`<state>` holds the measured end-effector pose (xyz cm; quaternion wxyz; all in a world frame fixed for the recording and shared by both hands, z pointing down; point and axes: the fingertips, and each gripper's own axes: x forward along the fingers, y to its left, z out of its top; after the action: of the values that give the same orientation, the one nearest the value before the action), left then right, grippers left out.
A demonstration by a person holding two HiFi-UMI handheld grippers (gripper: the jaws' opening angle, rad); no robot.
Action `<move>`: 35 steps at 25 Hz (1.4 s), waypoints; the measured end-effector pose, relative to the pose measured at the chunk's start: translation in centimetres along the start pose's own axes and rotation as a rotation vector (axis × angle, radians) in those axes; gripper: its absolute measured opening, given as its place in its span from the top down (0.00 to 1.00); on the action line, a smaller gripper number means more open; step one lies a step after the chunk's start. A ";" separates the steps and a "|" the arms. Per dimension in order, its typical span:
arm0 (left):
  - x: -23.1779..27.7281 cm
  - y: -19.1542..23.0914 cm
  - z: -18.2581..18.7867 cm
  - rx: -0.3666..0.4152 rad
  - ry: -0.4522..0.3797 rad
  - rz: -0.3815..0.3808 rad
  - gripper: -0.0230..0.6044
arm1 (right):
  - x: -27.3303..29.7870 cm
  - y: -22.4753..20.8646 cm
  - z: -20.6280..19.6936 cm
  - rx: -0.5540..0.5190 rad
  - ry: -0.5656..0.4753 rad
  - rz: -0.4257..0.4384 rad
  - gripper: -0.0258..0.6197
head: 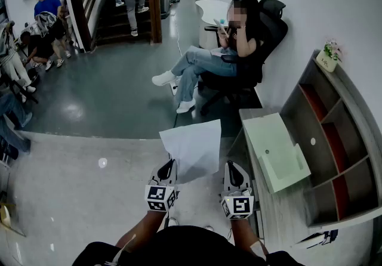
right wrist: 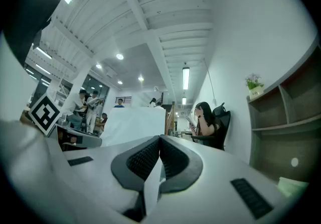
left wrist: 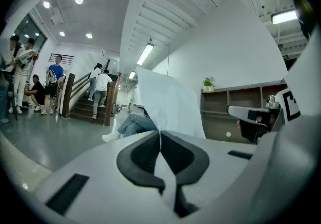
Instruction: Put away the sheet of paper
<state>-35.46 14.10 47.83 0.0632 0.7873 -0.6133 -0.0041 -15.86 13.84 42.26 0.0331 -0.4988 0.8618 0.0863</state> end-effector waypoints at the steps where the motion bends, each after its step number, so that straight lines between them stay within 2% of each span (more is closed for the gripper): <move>1: 0.0 0.0 0.0 0.003 -0.004 0.006 0.95 | 0.0 -0.1 -0.1 0.000 0.001 -0.001 0.93; 13: 1.0 1.1 0.2 0.002 -0.014 -0.015 0.95 | 1.3 0.9 -0.2 -0.018 -0.004 -0.007 0.93; 28: 1.4 3.7 0.0 0.006 0.007 -0.153 0.95 | 2.0 4.2 -0.4 -0.020 0.012 -0.115 0.92; 35: 4.1 3.1 -0.2 0.002 0.024 -0.185 0.95 | 2.8 1.9 -1.4 -0.027 0.037 -0.152 0.92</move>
<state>-37.42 9.44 48.63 0.0691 0.8407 -0.5371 -0.0002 -18.91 12.12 43.42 0.0170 -0.5647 0.8206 0.0861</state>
